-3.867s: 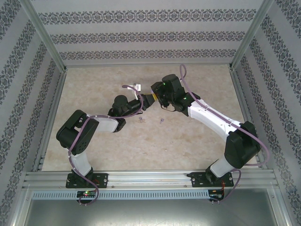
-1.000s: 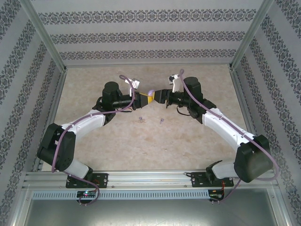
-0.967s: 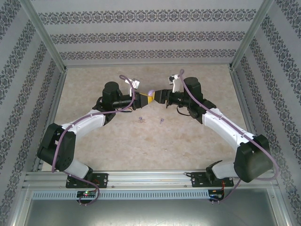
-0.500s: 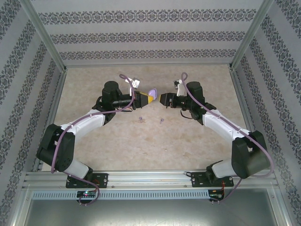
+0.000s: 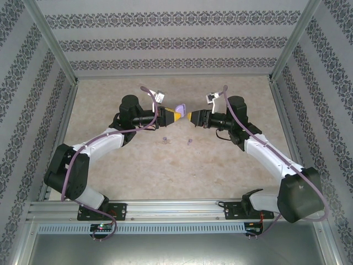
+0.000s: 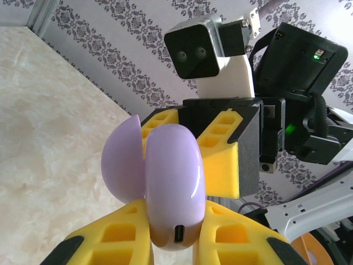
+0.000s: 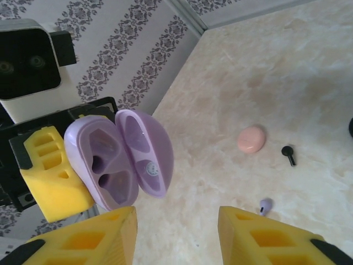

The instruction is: Insert the wireless bluetooth earbuds into the charging case

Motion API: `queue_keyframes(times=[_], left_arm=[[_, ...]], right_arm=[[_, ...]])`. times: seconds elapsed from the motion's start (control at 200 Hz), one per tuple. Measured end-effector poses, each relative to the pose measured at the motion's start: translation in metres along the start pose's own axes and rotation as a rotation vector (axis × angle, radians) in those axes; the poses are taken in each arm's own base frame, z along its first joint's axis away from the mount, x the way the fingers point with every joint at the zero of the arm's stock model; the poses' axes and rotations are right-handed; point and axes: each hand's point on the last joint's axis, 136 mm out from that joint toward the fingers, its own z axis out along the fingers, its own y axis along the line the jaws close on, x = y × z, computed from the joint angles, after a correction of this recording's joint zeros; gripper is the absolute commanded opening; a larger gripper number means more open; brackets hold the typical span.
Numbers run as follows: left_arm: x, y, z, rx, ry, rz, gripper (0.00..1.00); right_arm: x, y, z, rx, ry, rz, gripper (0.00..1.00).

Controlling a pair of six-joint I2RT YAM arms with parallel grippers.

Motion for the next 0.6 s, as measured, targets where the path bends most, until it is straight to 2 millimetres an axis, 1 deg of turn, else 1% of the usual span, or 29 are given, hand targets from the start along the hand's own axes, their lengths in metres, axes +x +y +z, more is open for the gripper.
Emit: queue_keyframes(times=[0.215, 0.435, 0.6], left_arm=[[0.0, -0.001, 0.001, 0.016, 0.003, -0.012, 0.0], [-0.001, -0.003, 0.001, 0.023, 0.001, -0.014, 0.0], [-0.003, -0.005, 0.001, 0.03, 0.001, -0.013, 0.0]], right_arm=[[-0.002, 0.002, 0.003, -0.026, 0.001, 0.012, 0.41], [-0.005, -0.001, 0.009, -0.036, -0.001, 0.023, 0.38], [-0.005, -0.002, 0.013, -0.041, 0.008, 0.034, 0.36]])
